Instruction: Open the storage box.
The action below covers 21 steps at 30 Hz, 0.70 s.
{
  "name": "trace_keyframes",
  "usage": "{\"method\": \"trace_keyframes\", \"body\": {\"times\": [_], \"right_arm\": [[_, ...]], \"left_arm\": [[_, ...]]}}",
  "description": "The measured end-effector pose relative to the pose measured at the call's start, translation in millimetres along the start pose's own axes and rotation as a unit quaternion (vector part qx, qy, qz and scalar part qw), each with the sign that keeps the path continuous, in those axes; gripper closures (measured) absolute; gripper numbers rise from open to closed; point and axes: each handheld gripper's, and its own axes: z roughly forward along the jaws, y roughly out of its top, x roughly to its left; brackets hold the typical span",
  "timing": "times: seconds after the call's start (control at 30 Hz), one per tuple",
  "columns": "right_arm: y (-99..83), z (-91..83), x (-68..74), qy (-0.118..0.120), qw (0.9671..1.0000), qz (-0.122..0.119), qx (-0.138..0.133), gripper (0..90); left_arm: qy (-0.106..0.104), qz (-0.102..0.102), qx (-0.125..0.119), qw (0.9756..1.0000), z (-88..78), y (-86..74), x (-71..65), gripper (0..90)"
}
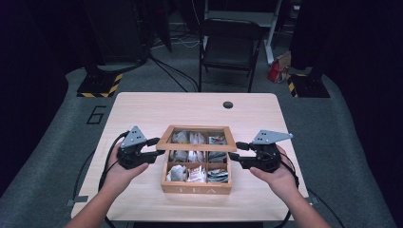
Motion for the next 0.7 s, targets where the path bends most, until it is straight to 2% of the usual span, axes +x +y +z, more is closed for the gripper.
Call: {"method": "trace_keyframes", "body": {"times": [0.2, 0.4, 0.57, 0.7], "right_arm": [[2.8, 5.2, -7.2, -0.004, 1.0000, 0.000, -0.001, 49.3], [6.7, 10.3, -18.5, -0.015, 0.9999, 0.005, -0.002, 49.3], [9.8, 18.2, -29.8, -0.011, 0.9995, 0.030, -0.005, 49.4], [11.8, 23.0, -34.6, -0.015, 0.9996, 0.024, -0.004, 49.7]], "left_arm": [[0.004, -0.006, -0.001, 1.0000, -0.3, 8.1, 2.9, 56.8], [-0.001, -0.009, -0.001, 1.0000, -0.2, 13.9, 6.8, 57.3], [0.001, -0.005, 0.001, 1.0000, 0.0, 20.0, 9.6, 58.0], [-0.001, -0.005, 0.005, 1.0000, -0.2, 23.4, 11.6, 58.3]]}}
